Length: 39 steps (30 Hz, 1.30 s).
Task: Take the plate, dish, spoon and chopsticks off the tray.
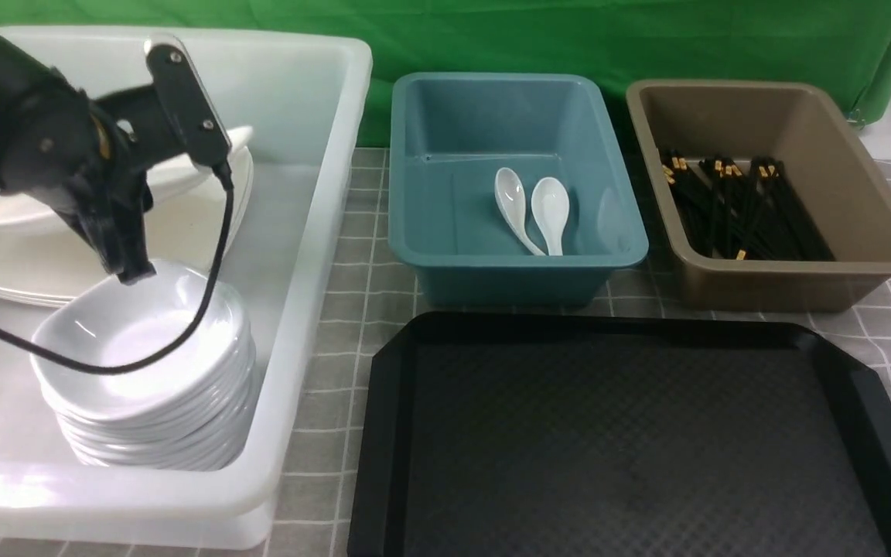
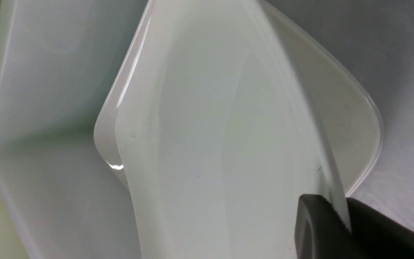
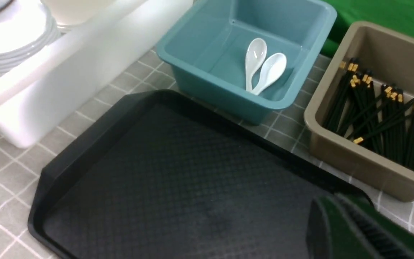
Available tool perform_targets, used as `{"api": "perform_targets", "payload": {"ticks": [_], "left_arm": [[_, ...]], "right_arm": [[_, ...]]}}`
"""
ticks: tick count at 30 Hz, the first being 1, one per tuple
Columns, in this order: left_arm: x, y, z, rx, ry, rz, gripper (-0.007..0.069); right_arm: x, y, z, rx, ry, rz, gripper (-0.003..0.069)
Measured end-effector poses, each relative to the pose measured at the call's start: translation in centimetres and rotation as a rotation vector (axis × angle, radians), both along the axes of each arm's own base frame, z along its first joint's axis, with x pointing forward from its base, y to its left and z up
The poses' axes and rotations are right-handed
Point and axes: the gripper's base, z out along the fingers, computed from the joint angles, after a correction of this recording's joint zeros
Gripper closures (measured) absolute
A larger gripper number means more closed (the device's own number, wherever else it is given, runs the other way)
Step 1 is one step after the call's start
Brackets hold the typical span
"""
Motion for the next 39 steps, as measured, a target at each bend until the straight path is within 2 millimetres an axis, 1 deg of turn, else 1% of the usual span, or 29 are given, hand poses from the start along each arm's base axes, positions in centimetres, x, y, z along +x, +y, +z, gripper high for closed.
{"api": "perform_targets", "payload": {"ticks": [3,6,9,11,13,14,18,20,23,24,25,27,29,33,34,35,37,38,39], "left_arm": [[0.7,0.3,-1.1,0.0,0.0,0.031,0.0595],[1.3,0.3,-2.0,0.009,0.002,0.024,0.0595],[1.7,0.1,-2.6,0.001,-0.002,0.013,0.0587],[1.9,0.0,-2.7,-0.005,-0.01,0.005,0.0566],[2.0,-0.1,-2.7,-0.012,-0.017,0.003,0.0517],[1.9,-0.1,-2.7,-0.012,-0.017,0.002,0.0506],[1.9,-0.1,-2.7,-0.013,-0.015,0.01,0.0347],[1.7,0.0,-2.3,-0.011,-0.019,0.016,0.0261],[1.2,0.1,-1.0,-0.024,-0.047,0.025,0.0149],[1.0,0.1,-0.7,-0.031,-0.056,0.028,0.0128],[0.7,0.1,0.2,-0.054,-0.076,0.036,0.0091],[0.0,0.1,1.7,-0.1,-0.113,0.05,0.0046],[-1.0,0.0,3.3,-0.168,-0.148,0.074,0.0022],[-2.8,-0.1,5.7,-0.29,-0.185,0.117,0.0018],[-3.6,-0.1,6.6,-0.344,-0.2,0.131,0.0021],[-3.7,-0.2,6.8,-0.355,-0.203,0.134,0.0022],[-6.1,-0.5,9.4,-0.543,-0.252,0.174,0.0069],[-7.5,-0.6,10.9,-0.644,-0.289,0.183,0.0114],[-8.4,-0.7,11.6,-0.69,-0.309,0.181,0.0143]], "right_arm": [[-0.1,0.1,0.0,0.008,0.01,0.007,0.0632],[-0.2,0.2,-0.1,0.023,0.026,0.018,0.0632],[-0.3,0.4,-0.1,0.03,0.039,0.032,0.0632],[-0.4,0.5,-0.2,0.028,0.044,0.05,0.0632],[-0.5,0.6,-0.2,0.036,0.057,0.064,0.0631],[-0.5,0.6,-0.2,0.037,0.058,0.065,0.0631],[-0.6,0.7,-0.3,0.04,0.067,0.082,0.0631],[-0.7,0.7,-0.3,0.042,0.069,0.083,0.0629],[-0.7,0.8,-0.3,0.042,0.069,0.084,0.0629],[-0.7,0.8,-0.3,0.042,0.069,0.084,0.0629],[-0.7,0.8,-0.3,0.042,0.07,0.084,0.0627],[-0.7,0.8,-0.3,0.043,0.07,0.084,0.0627],[-0.7,0.8,-0.3,0.043,0.069,0.084,0.0624],[-0.7,0.8,-0.3,0.043,0.069,0.085,0.0622],[-0.7,0.8,-0.3,0.041,0.069,0.085,0.0621],[-0.7,0.8,-0.3,0.041,0.069,0.085,0.062],[-0.7,0.8,-0.3,0.041,0.069,0.085,0.0616],[-0.7,0.8,-0.3,0.042,0.069,0.086,0.0615],[-0.7,0.8,-0.3,0.042,0.069,0.086,0.0613]]}}
